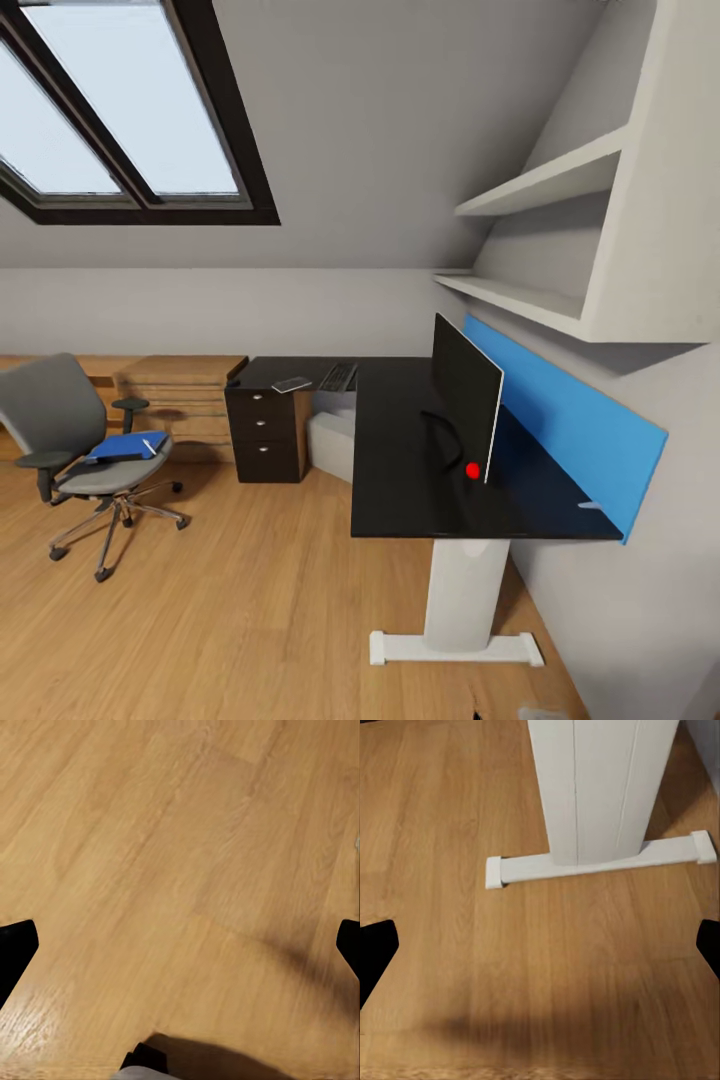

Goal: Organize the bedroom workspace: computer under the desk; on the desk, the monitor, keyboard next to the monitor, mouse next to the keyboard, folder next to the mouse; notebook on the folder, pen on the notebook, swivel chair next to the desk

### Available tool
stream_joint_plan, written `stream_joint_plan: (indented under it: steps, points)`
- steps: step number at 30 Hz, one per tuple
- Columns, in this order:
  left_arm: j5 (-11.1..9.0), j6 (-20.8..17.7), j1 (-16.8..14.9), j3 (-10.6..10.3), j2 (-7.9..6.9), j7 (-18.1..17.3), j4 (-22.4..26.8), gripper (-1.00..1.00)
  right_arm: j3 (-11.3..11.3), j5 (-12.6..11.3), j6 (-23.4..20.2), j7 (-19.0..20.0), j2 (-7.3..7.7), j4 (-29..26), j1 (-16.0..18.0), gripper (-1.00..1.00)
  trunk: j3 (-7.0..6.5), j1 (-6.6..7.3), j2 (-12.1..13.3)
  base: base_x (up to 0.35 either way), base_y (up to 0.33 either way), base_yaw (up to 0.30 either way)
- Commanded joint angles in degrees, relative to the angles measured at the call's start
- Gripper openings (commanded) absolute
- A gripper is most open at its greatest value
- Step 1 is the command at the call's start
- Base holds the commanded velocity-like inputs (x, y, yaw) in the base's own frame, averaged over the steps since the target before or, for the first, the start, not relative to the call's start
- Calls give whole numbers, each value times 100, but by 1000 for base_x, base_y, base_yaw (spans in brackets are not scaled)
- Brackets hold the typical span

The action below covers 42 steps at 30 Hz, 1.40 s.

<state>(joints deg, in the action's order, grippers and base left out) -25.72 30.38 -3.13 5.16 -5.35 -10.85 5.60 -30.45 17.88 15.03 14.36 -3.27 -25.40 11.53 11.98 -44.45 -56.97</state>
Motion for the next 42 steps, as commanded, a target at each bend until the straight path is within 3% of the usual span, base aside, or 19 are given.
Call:
stream_joint_plan:
  steps: [1, 2, 7, 8, 15, 21, 37, 42]
  points:
    - [-19, -97, -4, 46, -4, -61, 19, 100, -49, 33, 16, 26, -3, 62, 6, 100, -11, 22, 36, 0, 0, 0]
    - [-20, -332, -4, 46, -13, -63, 77, 100, -49, 32, 17, -7, -1, 226, 5, 100, -29, 44, 76, 0, 0, 0]
    - [-21, -475, -5, 46, -17, -66, 109, 100, -47, 30, 28, -25, -11, 353, 3, 100, -119, 154, 277, 0, 0, 0]
    - [-17, -476, -5, 46, -14, -89, 116, 100, -49, 23, 634, -31, -94, 593, 2, 100, -119, 154, 277, 0, 0, 0]
    - [-13, -430, -4, 46, -10, -101, 117, 100, -50, 16, 1481, -241, -174, 1102, 3, 100, -119, 154, 277, 0, 1, 119]
    - [-12, -433, -6, 46, -10, -101, 117, 100, -49, 12, 1584, -420, -175, 1161, 3, 100, -118, 154, 277, 0, 166, 184]
    - [-12, -444, -4, 46, -10, -101, 117, 100, -49, 14, 1599, -442, -183, 1169, 6, 100, -117, 154, 277, 0, 299, 16]
    - [-12, -439, -4, 46, -10, -101, 117, 100, -49, 14, 1599, -443, -183, 1169, 5, 100, -207, 264, 477, 0, 136, 0]
